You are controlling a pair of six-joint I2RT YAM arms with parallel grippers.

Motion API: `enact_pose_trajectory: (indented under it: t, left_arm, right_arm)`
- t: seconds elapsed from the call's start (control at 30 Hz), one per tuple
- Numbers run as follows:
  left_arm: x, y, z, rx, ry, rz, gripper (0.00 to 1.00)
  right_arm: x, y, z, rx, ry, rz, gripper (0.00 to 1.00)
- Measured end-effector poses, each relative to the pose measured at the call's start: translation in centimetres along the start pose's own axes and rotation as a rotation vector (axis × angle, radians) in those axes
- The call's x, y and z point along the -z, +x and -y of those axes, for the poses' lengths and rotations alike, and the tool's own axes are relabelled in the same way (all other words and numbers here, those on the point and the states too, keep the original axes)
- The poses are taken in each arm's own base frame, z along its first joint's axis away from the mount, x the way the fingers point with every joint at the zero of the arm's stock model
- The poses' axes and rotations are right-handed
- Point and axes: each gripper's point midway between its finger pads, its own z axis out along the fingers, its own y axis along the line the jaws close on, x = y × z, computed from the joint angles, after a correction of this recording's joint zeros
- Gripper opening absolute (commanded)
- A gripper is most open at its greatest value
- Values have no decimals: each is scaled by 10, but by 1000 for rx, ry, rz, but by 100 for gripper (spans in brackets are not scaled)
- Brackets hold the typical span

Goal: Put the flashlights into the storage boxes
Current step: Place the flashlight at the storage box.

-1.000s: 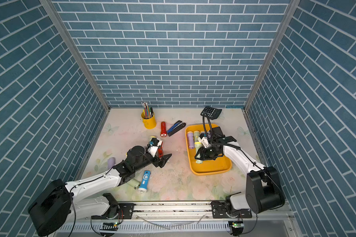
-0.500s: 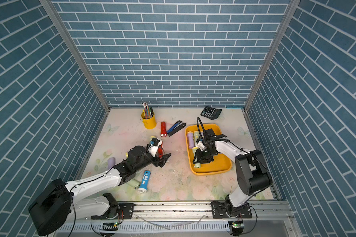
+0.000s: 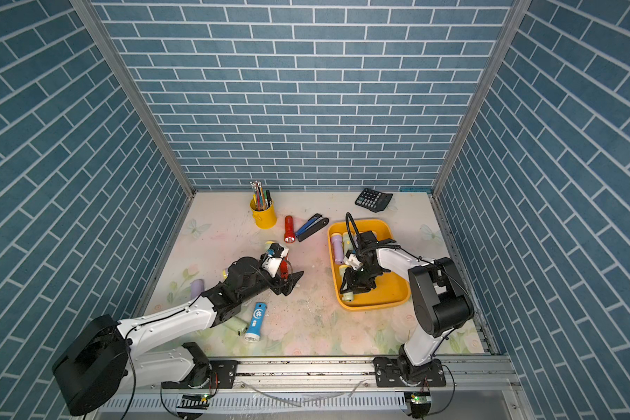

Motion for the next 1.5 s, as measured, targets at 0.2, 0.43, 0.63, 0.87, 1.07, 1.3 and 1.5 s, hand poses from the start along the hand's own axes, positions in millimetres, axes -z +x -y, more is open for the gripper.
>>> enact_pose_trajectory:
  t: [0.2, 0.43, 0.63, 0.87, 1.07, 1.3, 1.5]
  left_arm:
    - [0, 0, -1, 0, -6, 0, 93]
    - [0, 0, -2, -5, -12, 0, 93]
    - [0, 2, -5, -8, -28, -6, 93]
    - [0, 3, -8, -7, -47, -11, 93]
    - [0, 6, -9, -7, -53, -22, 93]
    - [0, 6, -10, -6, -58, -26, 94]
    - [1, 7, -11, -7, -66, -26, 93]
  right_arm:
    - [-5, 0, 0, -3, 0, -13, 15]
    - [-8, 1, 0, -22, 0, -24, 17]
    - [-9, 0, 1, -31, 0, -23, 22]
    - [-9, -2, 1, -45, 4, -16, 39]
    - [-9, -4, 2, -56, 9, -7, 48]
    - [-2, -8, -2, -52, 10, 27, 55]
    - [7, -11, -8, -32, 5, 66, 56]
